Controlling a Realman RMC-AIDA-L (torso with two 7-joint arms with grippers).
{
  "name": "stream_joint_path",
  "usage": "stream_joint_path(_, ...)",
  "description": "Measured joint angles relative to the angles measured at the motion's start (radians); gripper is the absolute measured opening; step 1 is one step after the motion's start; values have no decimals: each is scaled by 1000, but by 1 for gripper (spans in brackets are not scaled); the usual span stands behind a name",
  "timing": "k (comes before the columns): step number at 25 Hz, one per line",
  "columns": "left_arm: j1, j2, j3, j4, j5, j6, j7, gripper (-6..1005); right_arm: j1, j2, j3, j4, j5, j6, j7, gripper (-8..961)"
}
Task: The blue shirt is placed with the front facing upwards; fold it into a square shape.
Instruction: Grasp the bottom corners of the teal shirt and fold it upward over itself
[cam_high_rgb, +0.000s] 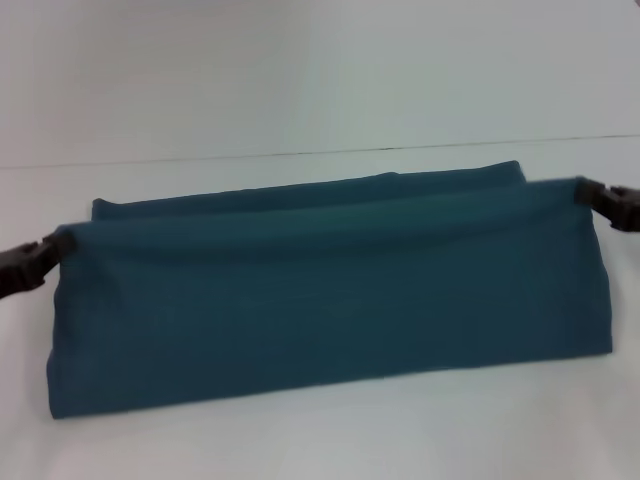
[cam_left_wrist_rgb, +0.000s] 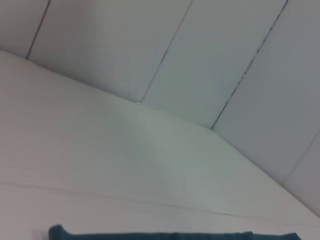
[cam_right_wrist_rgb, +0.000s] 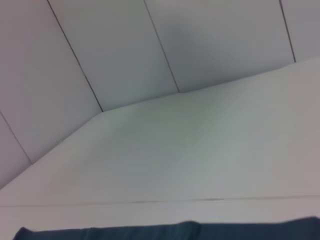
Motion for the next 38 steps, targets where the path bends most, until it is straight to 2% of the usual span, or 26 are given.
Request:
stream_joint_path(4,-25,1,11,-9,-6,-48,1,35,30,2,-37,4,3,66,16,29)
stream_joint_path(12,-85,1,75,-70,-15,-234,-4,35,55,-1,-116,63,58,212,27,29)
stream_joint_path(24,-153,0,81,-112,-15,-388,3,34,109,4,-193,170,107,448,-12,29)
stream_joint_path(35,-204,-3,94,-146,-36,-501,16,35,158,9,-237,189,141,567,-35,29)
stream_joint_path(38,-216,-4,102,-153,-38,-532,20,35,169,5,-253,214,141,596,-47,29)
